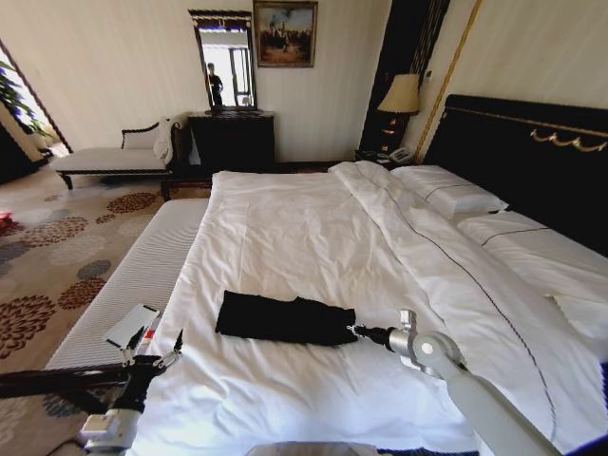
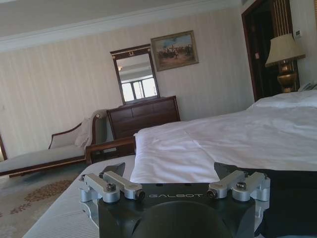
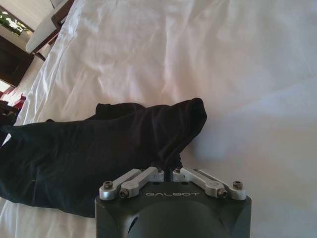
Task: Fold the clothes on the bed.
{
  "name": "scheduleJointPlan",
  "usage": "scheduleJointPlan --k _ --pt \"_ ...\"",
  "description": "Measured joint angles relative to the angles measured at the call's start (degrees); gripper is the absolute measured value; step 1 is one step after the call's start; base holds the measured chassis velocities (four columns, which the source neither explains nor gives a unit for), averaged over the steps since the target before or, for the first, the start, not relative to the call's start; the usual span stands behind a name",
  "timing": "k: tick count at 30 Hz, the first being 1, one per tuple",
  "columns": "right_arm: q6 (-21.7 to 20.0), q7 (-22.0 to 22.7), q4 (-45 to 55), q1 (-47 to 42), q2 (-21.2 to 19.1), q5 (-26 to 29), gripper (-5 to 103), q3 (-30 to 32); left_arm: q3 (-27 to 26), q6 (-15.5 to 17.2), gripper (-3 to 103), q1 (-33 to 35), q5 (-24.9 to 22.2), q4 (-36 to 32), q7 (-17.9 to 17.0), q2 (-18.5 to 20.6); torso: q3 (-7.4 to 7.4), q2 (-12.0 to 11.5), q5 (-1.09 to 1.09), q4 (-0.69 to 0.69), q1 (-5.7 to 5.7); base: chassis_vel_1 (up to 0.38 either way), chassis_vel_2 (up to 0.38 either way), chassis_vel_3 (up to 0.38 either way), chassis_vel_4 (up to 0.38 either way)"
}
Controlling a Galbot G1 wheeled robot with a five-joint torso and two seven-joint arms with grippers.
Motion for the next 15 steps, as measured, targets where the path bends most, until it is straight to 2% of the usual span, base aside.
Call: scheduleJointPlan --k 15 --pt "0.00 0.89 1.88 -1.00 0.16 -0.19 2 0.74 0.00 0.01 100 0.00 0.00 0.00 0.00 0.00 0.00 0.00 0.00 0.00 0.00 0.000 0.000 0.000 0.000"
